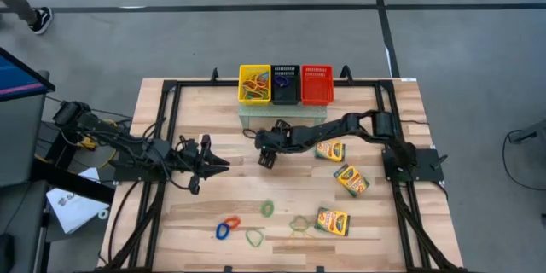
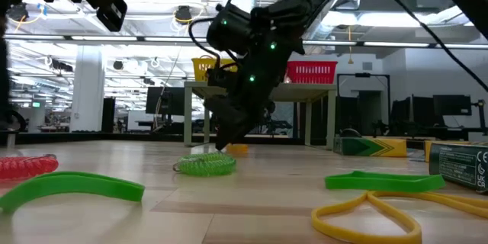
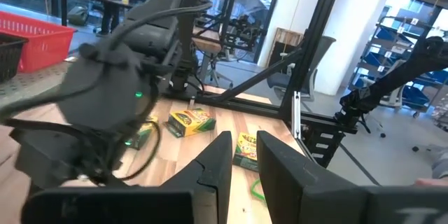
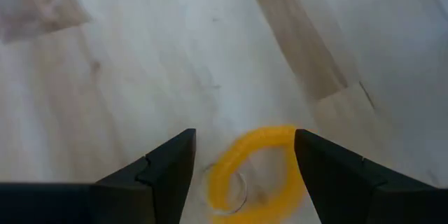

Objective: Pick & Place Office Desk Supplies
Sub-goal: Put the yellow spring keychain into the black bin on the shelf

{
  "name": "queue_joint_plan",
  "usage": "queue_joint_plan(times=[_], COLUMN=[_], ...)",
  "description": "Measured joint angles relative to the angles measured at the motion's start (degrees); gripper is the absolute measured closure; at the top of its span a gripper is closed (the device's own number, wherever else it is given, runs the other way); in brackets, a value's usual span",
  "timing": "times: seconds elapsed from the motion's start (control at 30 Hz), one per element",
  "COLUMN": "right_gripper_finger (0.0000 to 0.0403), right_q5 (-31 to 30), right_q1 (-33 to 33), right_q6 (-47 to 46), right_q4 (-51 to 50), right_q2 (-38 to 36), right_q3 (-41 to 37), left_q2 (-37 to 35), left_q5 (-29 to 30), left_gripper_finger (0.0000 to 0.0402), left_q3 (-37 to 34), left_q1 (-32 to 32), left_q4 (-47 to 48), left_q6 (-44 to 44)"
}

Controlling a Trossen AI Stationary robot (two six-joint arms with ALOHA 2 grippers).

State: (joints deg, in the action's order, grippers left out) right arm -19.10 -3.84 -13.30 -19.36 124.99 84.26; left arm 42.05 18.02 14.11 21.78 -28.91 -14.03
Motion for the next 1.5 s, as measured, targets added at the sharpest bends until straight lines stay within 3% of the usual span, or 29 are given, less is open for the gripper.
queue_joint_plan(times=[0.2,0.5,0.57,0.8,1.13,1.27,1.5], right_gripper_finger=[0.0192,0.037,0.0394,0.0399,0.0391,0.0343,0.0233], right_q5=[4.1,5.5,5.5,5.6,4.5,5.6,6.0], right_q1=[-1.6,-0.2,0.1,1.2,2.3,2.2,1.4], right_q6=[-0.3,-1.3,-1.2,0.5,3.0,8.2,13.5], right_q4=[-1.2,-2.1,-2.2,-4.0,-12.0,-15.8,-13.4], right_q2=[-0.1,-0.1,-0.1,-1.5,-10.3,-10.3,-7.3], right_q3=[0.0,-0.1,-0.1,-0.5,-0.3,-0.3,-0.4], left_q2=[0.0,0.0,0.0,0.0,0.0,0.0,0.0], left_q5=[0.0,0.0,0.0,0.0,0.0,0.0,0.0], left_gripper_finger=[0.034,0.034,0.034,0.034,0.034,0.034,0.034], left_q3=[0.0,0.0,0.0,0.0,0.0,0.0,0.0], left_q1=[0.0,0.0,0.0,0.0,0.0,0.0,0.0], left_q4=[0.0,0.0,0.0,0.0,-0.6,-0.7,-0.7], left_q6=[0.0,0.0,0.0,-0.3,-0.4,-0.4,-0.4])
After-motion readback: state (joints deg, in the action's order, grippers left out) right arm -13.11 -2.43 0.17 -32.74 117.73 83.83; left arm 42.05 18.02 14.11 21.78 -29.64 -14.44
